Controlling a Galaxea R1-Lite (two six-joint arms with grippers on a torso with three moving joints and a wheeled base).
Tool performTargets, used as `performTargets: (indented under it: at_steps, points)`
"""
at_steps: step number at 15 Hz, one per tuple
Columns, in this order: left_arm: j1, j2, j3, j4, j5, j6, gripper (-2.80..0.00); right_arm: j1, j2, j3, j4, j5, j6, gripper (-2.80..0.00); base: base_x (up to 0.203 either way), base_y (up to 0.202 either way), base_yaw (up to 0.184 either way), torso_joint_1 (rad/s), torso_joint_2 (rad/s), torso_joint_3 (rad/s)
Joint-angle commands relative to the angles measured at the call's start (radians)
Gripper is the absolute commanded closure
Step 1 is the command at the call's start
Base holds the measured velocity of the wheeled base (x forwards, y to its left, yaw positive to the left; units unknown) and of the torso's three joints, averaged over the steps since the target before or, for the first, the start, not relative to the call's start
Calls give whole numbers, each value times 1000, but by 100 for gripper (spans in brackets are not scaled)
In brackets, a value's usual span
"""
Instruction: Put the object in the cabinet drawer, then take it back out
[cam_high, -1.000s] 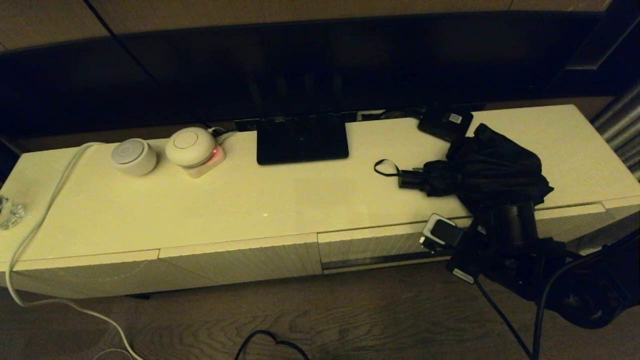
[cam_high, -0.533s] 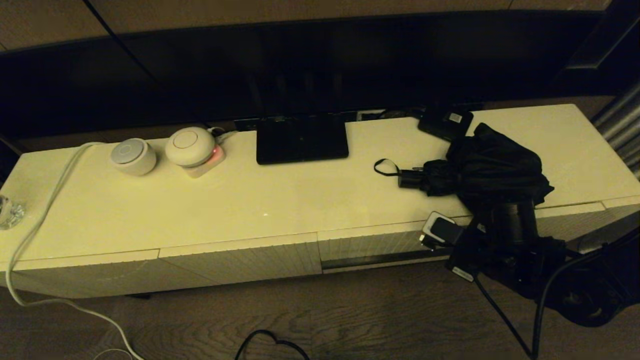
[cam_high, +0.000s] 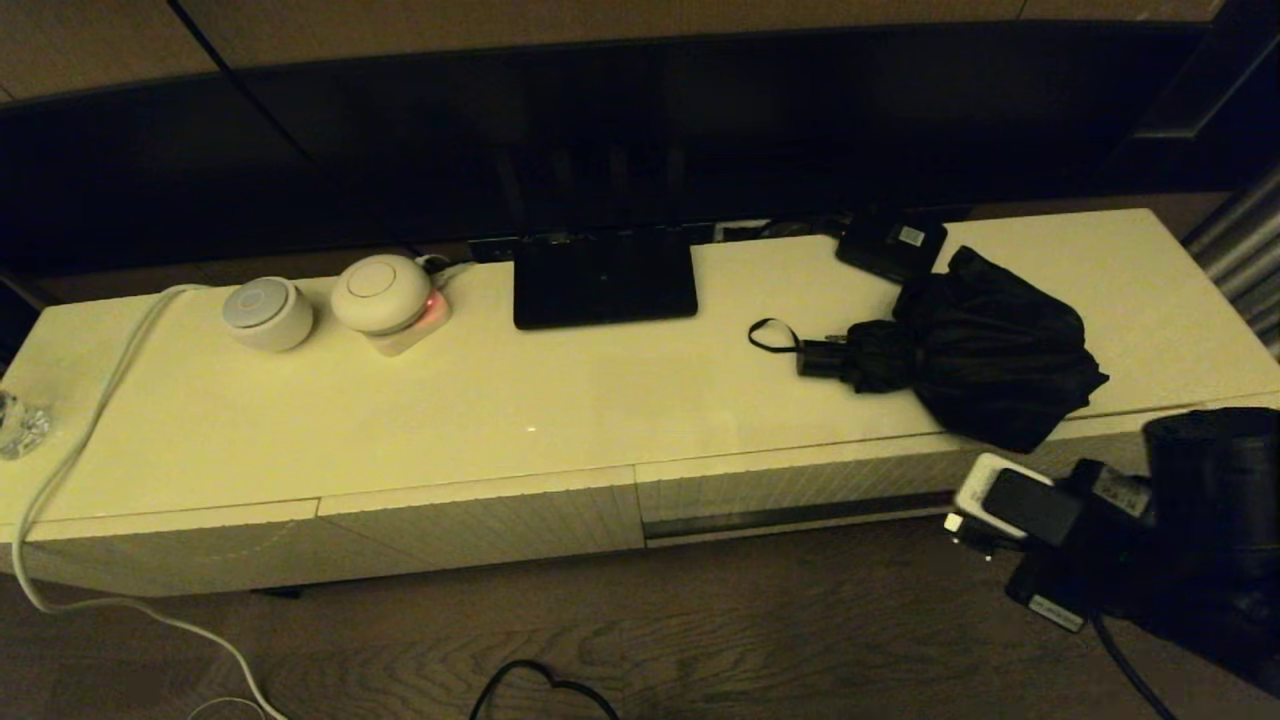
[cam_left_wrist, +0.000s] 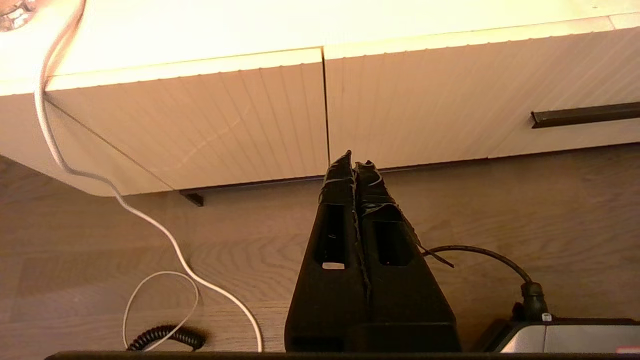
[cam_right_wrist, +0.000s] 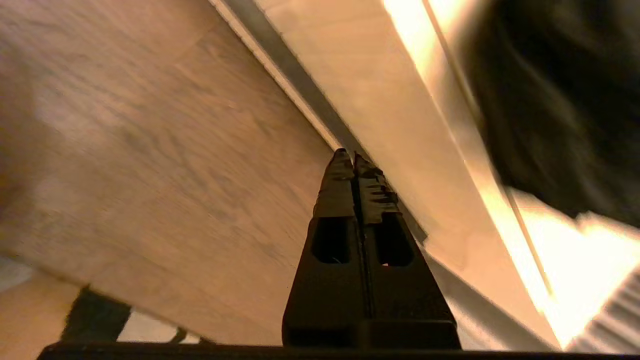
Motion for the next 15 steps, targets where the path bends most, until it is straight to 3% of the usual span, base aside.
performTargets:
  at_steps: [1,3,5,8,11,15]
  points:
    - [0,0,2,0,0,0,0,-6,-283,20,150,-1,16,0,0,0,0,0,0,0]
    - [0,0,2,0,0,0,0,-55,-466,18,321,-1,66,0,0,0,0,0,0,0]
    - [0,0,2,0,0,0,0,-179,-635,28,467,7,129,0,0,0,0,0,0,0]
    - [0,0,2,0,0,0,0,-325,-841,75,610,26,301,0,0,0,0,0,0,0]
    - [0,0,2,0,0,0,0,-358,-1029,100,714,29,426,0,0,0,0,0,0,0]
    - [0,0,2,0,0,0,0,-400,-1227,164,736,32,610,0,0,0,0,0,0,0]
